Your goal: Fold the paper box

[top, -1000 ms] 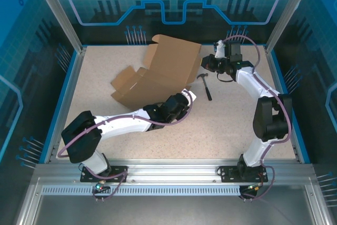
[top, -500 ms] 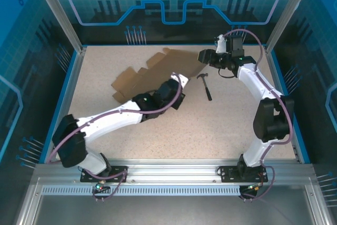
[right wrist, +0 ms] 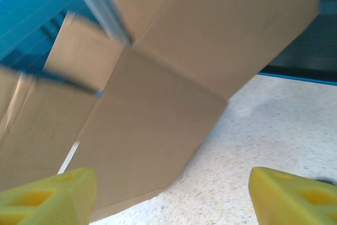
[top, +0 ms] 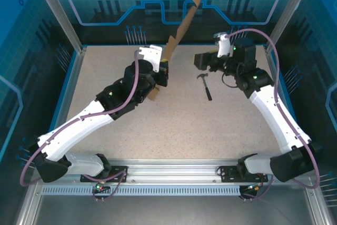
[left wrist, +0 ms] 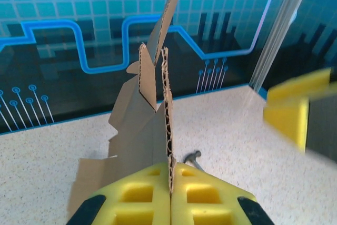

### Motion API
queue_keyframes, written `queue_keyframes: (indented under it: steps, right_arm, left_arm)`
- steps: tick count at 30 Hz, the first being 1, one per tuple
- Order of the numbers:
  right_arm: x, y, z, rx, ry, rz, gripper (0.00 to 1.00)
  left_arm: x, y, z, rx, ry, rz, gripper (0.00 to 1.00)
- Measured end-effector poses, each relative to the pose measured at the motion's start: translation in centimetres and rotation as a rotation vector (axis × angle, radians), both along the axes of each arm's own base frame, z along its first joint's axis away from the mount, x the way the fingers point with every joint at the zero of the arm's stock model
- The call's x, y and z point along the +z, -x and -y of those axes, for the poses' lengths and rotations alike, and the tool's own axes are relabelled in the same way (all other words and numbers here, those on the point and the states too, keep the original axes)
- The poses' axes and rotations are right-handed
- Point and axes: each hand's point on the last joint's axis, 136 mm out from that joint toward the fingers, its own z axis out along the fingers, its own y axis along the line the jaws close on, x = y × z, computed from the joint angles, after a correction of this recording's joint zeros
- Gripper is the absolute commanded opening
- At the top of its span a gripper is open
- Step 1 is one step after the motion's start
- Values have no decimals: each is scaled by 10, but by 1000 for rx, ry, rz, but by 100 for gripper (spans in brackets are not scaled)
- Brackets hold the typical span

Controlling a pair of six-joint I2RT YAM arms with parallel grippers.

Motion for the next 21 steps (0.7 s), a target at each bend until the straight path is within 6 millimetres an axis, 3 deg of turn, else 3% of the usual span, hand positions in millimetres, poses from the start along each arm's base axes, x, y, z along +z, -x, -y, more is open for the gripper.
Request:
queue_keyframes:
  steps: [3, 8, 14, 18, 21]
  right_arm:
    - [-17, 22, -26, 99, 70, 24, 82]
    - [-49, 56, -53, 236, 178, 91, 86]
    - [-69, 90, -87, 357, 280, 249, 93]
    - [-86, 96, -99, 353, 356, 340, 93]
    - [-87, 90, -103, 312, 393, 405, 92]
  left_arm:
    - [16, 1, -4, 20, 52, 15, 0]
    - [51, -1, -19, 103, 158, 47, 0]
    - [83, -4, -32, 192, 281, 71, 0]
    - [87, -5, -34, 214, 331, 60, 0]
    - [85, -5, -35, 225, 363, 41, 0]
